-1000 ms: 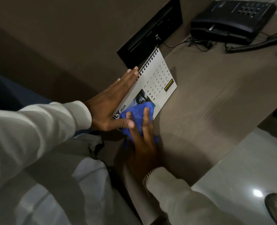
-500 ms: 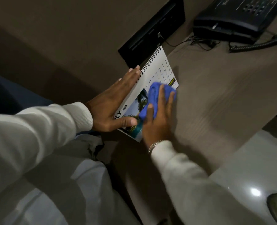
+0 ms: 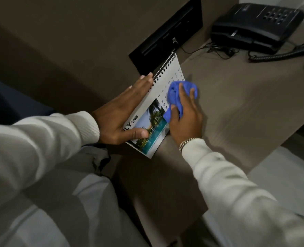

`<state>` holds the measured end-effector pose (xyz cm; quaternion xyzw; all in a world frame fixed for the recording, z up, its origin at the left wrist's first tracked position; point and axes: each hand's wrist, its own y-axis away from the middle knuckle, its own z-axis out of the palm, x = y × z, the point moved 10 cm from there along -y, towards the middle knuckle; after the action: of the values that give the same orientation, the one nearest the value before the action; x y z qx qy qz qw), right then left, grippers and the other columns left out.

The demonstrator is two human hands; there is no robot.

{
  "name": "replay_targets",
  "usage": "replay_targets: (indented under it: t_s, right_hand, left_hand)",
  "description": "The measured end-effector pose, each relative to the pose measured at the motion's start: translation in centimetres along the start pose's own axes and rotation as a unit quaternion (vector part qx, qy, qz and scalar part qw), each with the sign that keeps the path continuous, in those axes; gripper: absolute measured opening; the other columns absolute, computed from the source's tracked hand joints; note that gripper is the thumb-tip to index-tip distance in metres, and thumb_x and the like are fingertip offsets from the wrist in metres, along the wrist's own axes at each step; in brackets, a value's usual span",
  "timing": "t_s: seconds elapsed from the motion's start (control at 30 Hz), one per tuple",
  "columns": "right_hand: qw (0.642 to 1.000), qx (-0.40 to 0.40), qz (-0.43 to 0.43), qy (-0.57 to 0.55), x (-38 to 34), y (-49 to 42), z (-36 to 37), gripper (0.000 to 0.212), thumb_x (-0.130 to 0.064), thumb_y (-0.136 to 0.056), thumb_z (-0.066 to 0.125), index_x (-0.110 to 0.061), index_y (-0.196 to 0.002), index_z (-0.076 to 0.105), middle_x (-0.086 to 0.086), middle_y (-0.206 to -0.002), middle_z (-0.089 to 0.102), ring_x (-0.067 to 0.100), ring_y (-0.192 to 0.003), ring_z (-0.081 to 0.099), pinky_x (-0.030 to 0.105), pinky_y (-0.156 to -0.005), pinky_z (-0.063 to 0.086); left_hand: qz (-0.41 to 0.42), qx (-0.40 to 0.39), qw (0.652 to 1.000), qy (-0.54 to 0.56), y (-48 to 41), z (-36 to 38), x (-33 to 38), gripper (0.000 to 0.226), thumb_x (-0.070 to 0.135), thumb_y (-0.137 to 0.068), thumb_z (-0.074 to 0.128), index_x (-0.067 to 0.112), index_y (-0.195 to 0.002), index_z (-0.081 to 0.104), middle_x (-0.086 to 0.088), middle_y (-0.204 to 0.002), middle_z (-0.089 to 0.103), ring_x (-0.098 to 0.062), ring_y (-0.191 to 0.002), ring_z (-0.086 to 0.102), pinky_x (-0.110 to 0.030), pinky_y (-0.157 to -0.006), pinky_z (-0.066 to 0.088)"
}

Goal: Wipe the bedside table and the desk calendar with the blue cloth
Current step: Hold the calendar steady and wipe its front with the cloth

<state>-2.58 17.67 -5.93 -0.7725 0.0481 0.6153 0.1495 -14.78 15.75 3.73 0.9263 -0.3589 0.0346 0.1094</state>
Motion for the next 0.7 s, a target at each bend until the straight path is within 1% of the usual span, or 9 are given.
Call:
replay_targets:
  t_s: [0.07,0.13,0.23,0.37,0.4,0.47,0.57,0.67,0.7]
  right_hand:
    - [0.999,-0.020,0.015,0.042,0.3,1.5,0.4,0.055,-0.012,-0.092,0.056,-0.017,-0.144,0.037,0.019,-0.155,0.030,0.036,-0.140,0.032,0.036,-0.109,0.033]
    - [0.989,-0.055,0.014,0.139,0.7,2.0,0.7,0.055,-0.016,-0.090,0.056,-0.017,-0.143,0.040,0.018,-0.153,0.035,0.037,-0.139,0.031,0.043,-0.112,0.030]
    - [0.955,-0.101,-0.019,0.280,0.3,2.9,0.7,0.056,-0.026,-0.087,0.055,-0.017,-0.141,0.042,0.018,-0.149,0.040,0.039,-0.135,0.032,0.047,-0.107,0.029]
    - [0.909,-0.168,-0.065,0.376,-0.6,5.8,2.7,0.044,-0.020,-0.090,0.048,-0.010,-0.132,0.049,0.022,-0.148,0.039,0.044,-0.140,0.024,0.050,-0.106,0.026]
    - [0.900,-0.179,-0.079,0.389,-0.8,6.2,3.1,0.040,-0.019,-0.091,0.047,-0.009,-0.130,0.051,0.023,-0.148,0.040,0.045,-0.140,0.025,0.051,-0.107,0.026]
    - [0.893,-0.195,-0.097,0.394,-0.9,6.4,3.2,0.038,-0.018,-0.086,0.054,-0.007,-0.123,0.058,0.025,-0.143,0.047,0.048,-0.137,0.031,0.054,-0.106,0.030]
    - [0.884,-0.263,-0.126,0.365,-0.5,7.0,3.4,0.039,-0.017,-0.079,0.062,-0.009,-0.118,0.063,0.025,-0.143,0.047,0.049,-0.134,0.035,0.058,-0.106,0.031]
    - [0.856,-0.305,-0.216,0.359,-1.2,8.8,3.7,0.036,-0.022,-0.074,0.072,-0.016,-0.109,0.070,0.020,-0.133,0.059,0.047,-0.123,0.051,0.060,-0.100,0.041]
    - [0.847,-0.321,-0.247,0.345,-1.6,9.6,3.8,0.039,-0.024,-0.071,0.076,-0.019,-0.109,0.070,0.017,-0.131,0.061,0.045,-0.122,0.053,0.058,-0.100,0.041]
  left_hand:
    - [0.001,-0.003,1.000,-0.007,0.0,0.0,0.1,0.109,0.070,-0.081,0.045,0.009,-0.155,-0.007,-0.008,-0.167,-0.009,-0.016,-0.155,-0.010,-0.046,-0.125,0.012]
    - [0.002,-0.001,1.000,-0.013,-0.1,0.1,0.1,0.109,0.066,-0.081,0.048,0.008,-0.155,-0.007,-0.009,-0.167,-0.009,-0.017,-0.155,-0.010,-0.047,-0.125,0.012]
    - [0.001,0.006,1.000,-0.017,0.0,-0.1,0.0,0.108,0.064,-0.081,0.049,0.008,-0.155,-0.007,-0.009,-0.167,-0.009,-0.017,-0.155,-0.010,-0.045,-0.126,0.010]
    - [-0.002,0.001,1.000,-0.030,-0.1,-0.4,-0.5,0.108,0.070,-0.083,0.042,0.007,-0.154,-0.007,-0.007,-0.166,-0.011,-0.020,-0.155,-0.010,-0.044,-0.126,0.007]
    - [-0.004,-0.002,1.000,-0.031,-0.1,-0.4,-0.7,0.108,0.072,-0.082,0.042,0.007,-0.154,-0.007,-0.006,-0.165,-0.012,-0.021,-0.155,-0.010,-0.044,-0.126,0.007]
    - [-0.008,-0.006,1.000,-0.025,-0.2,-0.3,-0.9,0.109,0.068,-0.081,0.047,0.007,-0.155,-0.007,-0.006,-0.165,-0.012,-0.020,-0.155,-0.009,-0.044,-0.126,0.007]
    - [-0.001,0.000,0.999,-0.036,-0.4,-0.3,-1.1,0.106,0.064,-0.083,0.048,0.007,-0.155,-0.006,-0.009,-0.167,-0.009,-0.018,-0.155,-0.009,-0.042,-0.126,0.007]
    - [0.003,-0.006,0.996,-0.085,-0.1,-0.4,-1.5,0.104,0.067,-0.085,0.043,0.009,-0.155,-0.007,-0.009,-0.167,-0.008,-0.018,-0.155,-0.009,-0.037,-0.126,0.003]
    - [0.003,-0.010,0.995,-0.100,0.0,-0.4,-1.6,0.103,0.068,-0.086,0.041,0.009,-0.155,-0.007,-0.010,-0.167,-0.007,-0.019,-0.155,-0.008,-0.037,-0.126,0.003]
